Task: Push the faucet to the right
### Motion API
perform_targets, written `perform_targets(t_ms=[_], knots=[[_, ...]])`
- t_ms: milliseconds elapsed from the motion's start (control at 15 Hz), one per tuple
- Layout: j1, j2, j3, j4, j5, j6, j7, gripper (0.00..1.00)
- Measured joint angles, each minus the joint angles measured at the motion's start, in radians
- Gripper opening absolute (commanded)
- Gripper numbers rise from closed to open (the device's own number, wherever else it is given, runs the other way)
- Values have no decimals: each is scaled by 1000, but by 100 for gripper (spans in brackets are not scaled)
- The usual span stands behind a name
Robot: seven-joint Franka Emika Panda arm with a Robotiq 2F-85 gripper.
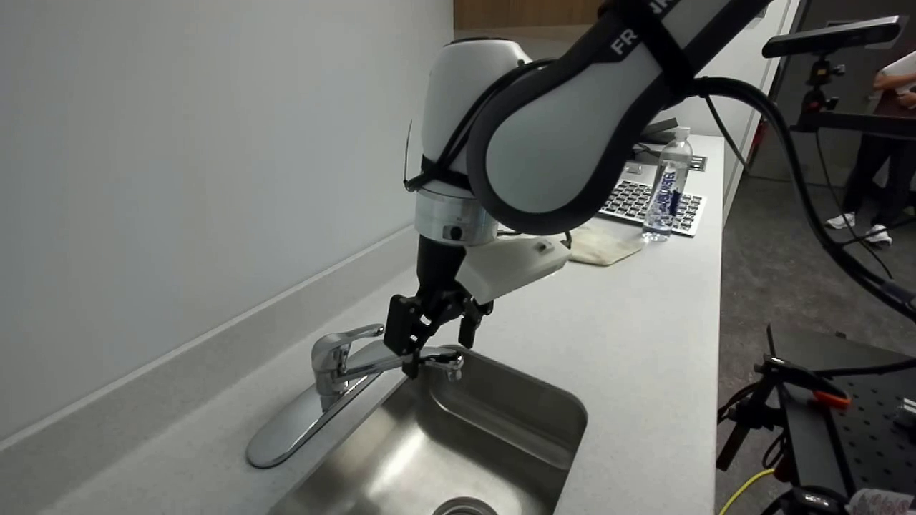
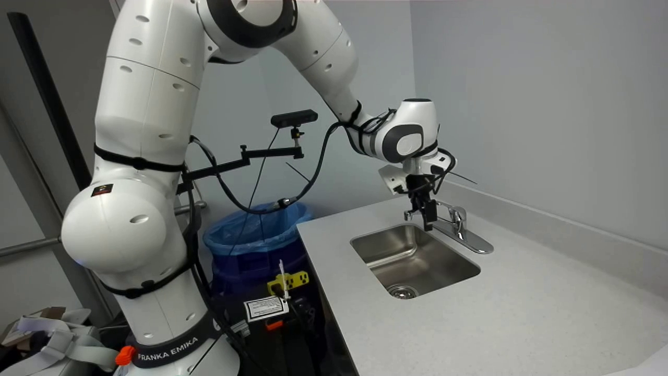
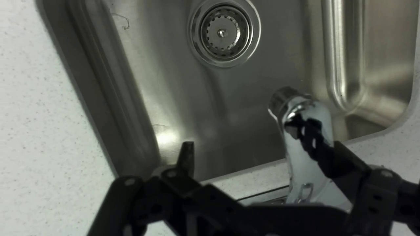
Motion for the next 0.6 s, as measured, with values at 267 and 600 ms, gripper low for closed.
perform_targets(t_ms=[267,600], knots=[[-6,-4,-32,-3,0,-13,6,100],[-20,-6,-87,2,0,-18,23,100]])
